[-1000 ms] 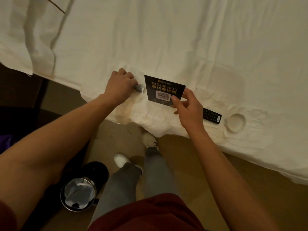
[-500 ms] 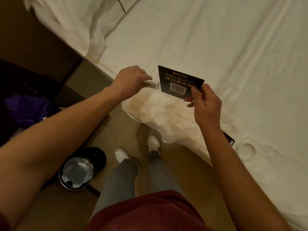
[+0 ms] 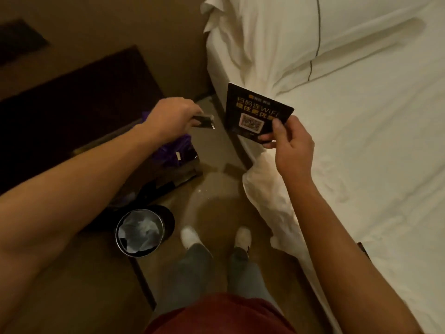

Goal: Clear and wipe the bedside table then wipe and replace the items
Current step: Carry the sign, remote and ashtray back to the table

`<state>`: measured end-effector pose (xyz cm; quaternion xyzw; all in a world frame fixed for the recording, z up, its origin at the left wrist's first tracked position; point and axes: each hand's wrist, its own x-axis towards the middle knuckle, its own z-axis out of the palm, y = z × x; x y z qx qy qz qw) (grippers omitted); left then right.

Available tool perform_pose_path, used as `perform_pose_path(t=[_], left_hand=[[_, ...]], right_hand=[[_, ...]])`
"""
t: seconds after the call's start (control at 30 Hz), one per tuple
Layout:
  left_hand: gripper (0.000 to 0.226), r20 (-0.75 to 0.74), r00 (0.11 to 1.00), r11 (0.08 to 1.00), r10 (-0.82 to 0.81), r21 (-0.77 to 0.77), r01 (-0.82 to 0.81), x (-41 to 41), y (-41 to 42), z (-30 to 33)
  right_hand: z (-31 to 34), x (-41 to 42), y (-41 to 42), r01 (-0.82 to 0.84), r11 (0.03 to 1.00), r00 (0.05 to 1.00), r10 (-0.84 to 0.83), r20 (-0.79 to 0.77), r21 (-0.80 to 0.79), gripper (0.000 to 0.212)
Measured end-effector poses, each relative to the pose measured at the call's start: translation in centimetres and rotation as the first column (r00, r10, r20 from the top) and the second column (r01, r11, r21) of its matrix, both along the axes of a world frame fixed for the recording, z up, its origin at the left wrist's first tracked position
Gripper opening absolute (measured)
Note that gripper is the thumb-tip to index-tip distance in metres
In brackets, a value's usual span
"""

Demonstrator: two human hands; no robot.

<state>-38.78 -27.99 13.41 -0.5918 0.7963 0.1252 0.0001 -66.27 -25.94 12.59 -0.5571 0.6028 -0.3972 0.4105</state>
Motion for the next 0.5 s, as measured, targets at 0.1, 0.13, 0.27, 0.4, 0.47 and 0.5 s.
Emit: perform_pose_path(t=[0.1,0.13,0.27,0.4,0.47,0.5], left_hand=[[0.028,0.043,0.993,0.994,0.111,0.010,-0.111,7.8,1.4,0.6],[0.029,0.058,0.988,0.990,0.143,0.007,-0.144,10.3,1.9,0.7],[0.026,0.105,0.959,0.965,0.264,-0.020,-0.263,18.9,4.1,0.9],[0.029,0.106,0.926,0.931,0.363,-0.002,-0.365,25.4,5.6,0.3],[0.028,0.117,0.907,0.912,0.406,0.021,-0.411,28.3,6.0,-0.1],[0.028,0.123,0.896,0.900,0.427,0.030,-0.434,29.8,6.2,-0.4]], right_hand=[[0.1,6.8,-1.4,-0.090,0.996,0.996,0.090,0.022,-0.003,0.012],[0.1,9.1,-1.8,-0.127,0.992,0.991,0.127,0.036,-0.014,0.012],[0.0,18.4,-3.5,-0.273,0.961,0.958,0.275,0.078,-0.035,0.016],[-1.2,26.1,-5.2,-0.387,0.921,0.918,0.389,0.076,-0.041,0.013],[-2.0,29.6,-5.9,-0.426,0.904,0.901,0.427,0.080,-0.025,0.016],[-2.6,31.2,-6.2,-0.449,0.894,0.890,0.448,0.082,-0.012,0.016]])
